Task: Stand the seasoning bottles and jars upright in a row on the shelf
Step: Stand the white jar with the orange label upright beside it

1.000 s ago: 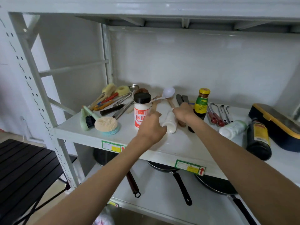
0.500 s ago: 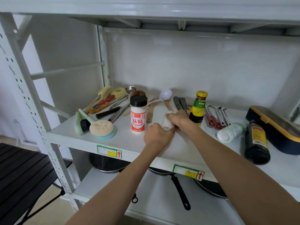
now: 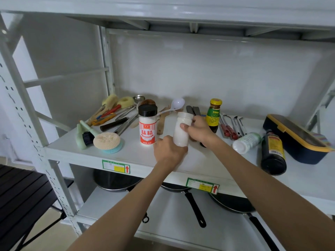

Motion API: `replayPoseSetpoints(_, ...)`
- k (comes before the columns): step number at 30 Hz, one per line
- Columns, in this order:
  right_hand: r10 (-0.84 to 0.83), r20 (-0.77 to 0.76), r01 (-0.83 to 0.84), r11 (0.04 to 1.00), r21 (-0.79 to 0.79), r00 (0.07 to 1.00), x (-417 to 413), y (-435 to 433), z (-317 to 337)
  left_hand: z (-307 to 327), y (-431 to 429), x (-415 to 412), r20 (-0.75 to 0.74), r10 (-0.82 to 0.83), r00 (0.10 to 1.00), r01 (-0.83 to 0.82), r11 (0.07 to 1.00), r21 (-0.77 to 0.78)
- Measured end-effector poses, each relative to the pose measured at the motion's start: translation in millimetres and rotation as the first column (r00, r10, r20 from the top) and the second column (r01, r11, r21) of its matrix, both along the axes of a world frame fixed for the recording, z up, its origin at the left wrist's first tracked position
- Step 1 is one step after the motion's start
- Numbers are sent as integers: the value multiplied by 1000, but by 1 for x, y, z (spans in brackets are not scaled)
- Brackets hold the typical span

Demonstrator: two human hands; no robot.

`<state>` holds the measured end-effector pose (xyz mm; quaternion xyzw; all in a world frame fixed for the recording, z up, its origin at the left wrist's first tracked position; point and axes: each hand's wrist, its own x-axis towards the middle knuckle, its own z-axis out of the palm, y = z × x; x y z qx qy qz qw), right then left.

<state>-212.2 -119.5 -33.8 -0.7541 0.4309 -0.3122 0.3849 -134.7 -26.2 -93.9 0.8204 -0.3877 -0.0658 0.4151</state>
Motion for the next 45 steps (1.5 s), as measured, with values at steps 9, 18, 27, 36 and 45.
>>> replayPoseSetpoints(9,84,-2,-83,989,-121,996,-15,18,-8,-14,5,1,-82,-36,996,31,998,-59)
replayPoseSetpoints(18,197,-260,-254,945,-206,945,-23,24,18,-19,6,4,-107,-63,992,54,995,-82)
replayPoseSetpoints(27,68,-251,-167,901,-400,966,-21,39,52,-20,5,6,-72,-105,992,99,992,-77)
replayPoseSetpoints(36,104,-411,-252,912,-324,905,-16,25,56,-22,4,11,-125,-124,984,109,987,-122)
replayPoseSetpoints(45,163,-697,-436,870,-232,698,-16,32,83,-23,2,11,-109,-121,987,107,986,-124)
